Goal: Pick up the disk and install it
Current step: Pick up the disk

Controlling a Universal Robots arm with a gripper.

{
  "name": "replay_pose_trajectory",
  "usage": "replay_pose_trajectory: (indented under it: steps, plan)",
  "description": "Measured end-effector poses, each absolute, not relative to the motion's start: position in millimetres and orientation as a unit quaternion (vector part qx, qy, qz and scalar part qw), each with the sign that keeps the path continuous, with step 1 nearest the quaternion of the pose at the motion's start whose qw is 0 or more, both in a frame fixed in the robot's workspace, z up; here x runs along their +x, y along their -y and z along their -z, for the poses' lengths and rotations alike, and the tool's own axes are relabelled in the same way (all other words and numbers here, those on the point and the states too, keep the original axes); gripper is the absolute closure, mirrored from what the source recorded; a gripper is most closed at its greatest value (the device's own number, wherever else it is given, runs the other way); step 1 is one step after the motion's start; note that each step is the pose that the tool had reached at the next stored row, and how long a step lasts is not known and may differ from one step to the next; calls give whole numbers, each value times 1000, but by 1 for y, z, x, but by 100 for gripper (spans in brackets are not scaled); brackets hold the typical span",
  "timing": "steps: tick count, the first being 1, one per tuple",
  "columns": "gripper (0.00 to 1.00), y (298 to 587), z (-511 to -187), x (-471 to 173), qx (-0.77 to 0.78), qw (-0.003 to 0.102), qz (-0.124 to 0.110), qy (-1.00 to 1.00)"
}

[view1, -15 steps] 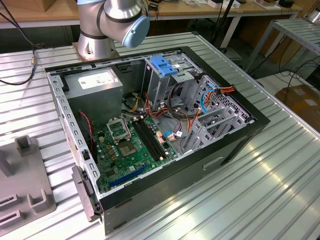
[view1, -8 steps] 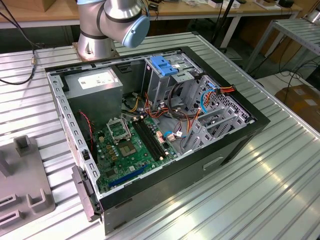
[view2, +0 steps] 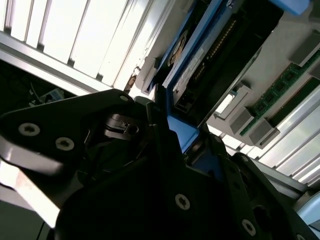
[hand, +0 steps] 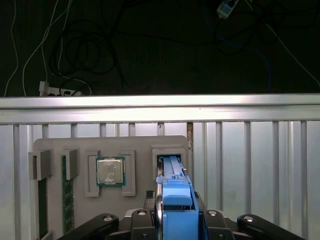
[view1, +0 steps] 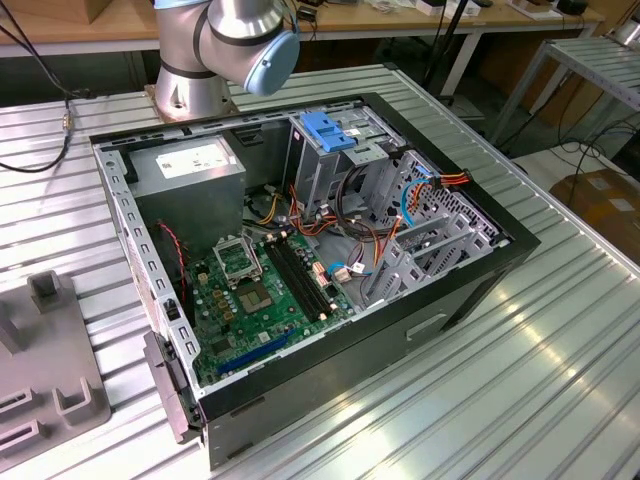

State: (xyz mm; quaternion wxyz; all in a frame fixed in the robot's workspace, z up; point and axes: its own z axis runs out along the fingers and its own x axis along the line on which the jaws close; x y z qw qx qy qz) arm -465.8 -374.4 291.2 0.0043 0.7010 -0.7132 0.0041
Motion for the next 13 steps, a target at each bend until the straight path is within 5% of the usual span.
replay_pose_trajectory:
  steps: [13]
  plan:
    - [63,374,-297,-466,701,4,-4,713]
